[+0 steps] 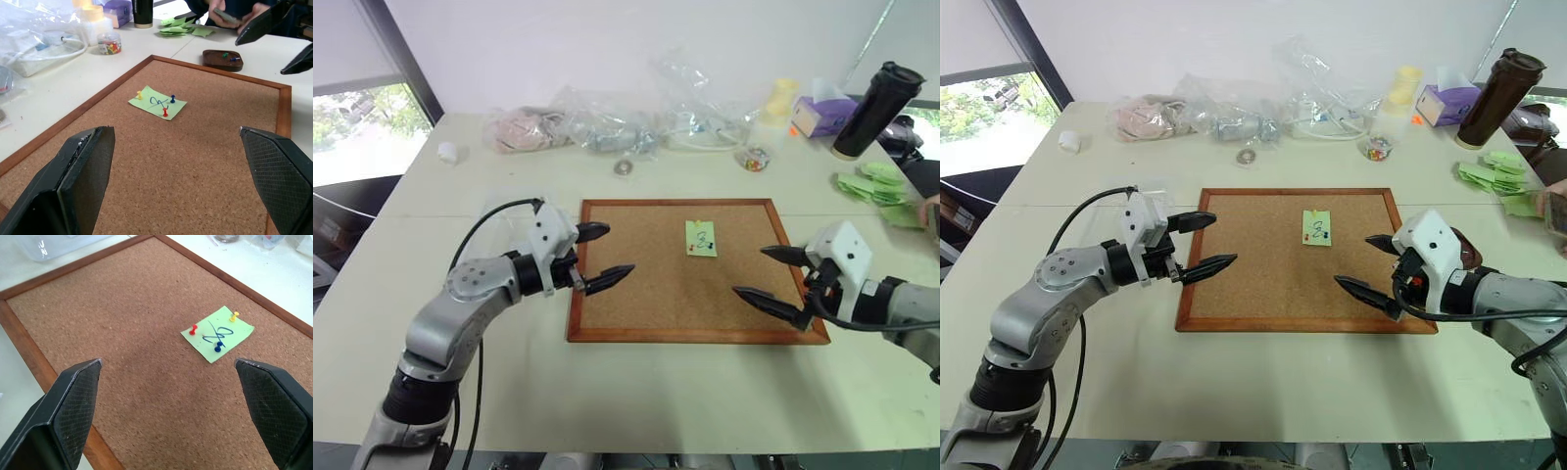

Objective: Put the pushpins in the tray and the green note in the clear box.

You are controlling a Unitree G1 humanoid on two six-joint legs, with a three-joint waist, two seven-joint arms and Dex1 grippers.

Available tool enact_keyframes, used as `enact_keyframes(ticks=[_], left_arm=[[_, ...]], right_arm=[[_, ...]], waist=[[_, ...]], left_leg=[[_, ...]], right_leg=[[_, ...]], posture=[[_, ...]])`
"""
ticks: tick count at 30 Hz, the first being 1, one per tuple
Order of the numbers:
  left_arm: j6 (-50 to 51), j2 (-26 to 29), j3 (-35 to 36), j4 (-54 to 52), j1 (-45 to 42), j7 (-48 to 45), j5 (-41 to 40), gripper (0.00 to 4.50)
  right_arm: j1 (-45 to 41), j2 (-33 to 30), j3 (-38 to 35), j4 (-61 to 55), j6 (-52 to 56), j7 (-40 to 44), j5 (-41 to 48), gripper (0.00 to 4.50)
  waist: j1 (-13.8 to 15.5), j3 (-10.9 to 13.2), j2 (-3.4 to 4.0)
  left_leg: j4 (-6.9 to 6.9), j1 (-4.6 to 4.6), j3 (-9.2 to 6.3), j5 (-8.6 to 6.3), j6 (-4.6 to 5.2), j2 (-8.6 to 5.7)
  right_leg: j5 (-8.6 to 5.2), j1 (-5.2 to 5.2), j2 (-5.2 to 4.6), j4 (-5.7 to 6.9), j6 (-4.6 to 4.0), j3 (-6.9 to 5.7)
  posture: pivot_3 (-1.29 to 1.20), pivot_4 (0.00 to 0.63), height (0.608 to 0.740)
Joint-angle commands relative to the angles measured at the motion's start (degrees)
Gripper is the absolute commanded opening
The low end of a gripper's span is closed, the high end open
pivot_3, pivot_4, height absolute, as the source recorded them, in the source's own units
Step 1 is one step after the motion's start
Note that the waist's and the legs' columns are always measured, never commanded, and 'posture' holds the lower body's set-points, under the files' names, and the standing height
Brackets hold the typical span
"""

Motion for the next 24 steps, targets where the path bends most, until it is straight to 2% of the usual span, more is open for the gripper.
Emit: enact_keyframes(ticks=[1, 24], left_arm=[[-1.27, 0.35, 0.33, -1.95, 0.06, -0.01, 0.25, 4.46], [-0.10, -0.39, -1.05, -1.53, -0.66, 0.50, 0.31, 4.46]], right_arm=[[-0.80, -0.52, -0.30, 0.22, -2.06, 0.54, -1.14, 4.50], [-3.64, 0.07, 2.91, 3.84, -4.87, 1.38, -3.95, 4.50]], waist=[[0.00, 0.00, 0.00], [0.00, 0.00, 0.00]], left_leg=[[0.00, 0.00, 0.00, 0.00, 0.00, 0.00], [0.00, 0.00, 0.00, 0.00, 0.00, 0.00]], right_leg=[[0.00, 0.00, 0.00, 0.00, 0.00, 0.00], [0.00, 0.00, 0.00, 0.00, 0.00, 0.00]], posture=[[0.00, 0.150, 0.730], [0.00, 0.150, 0.730]])
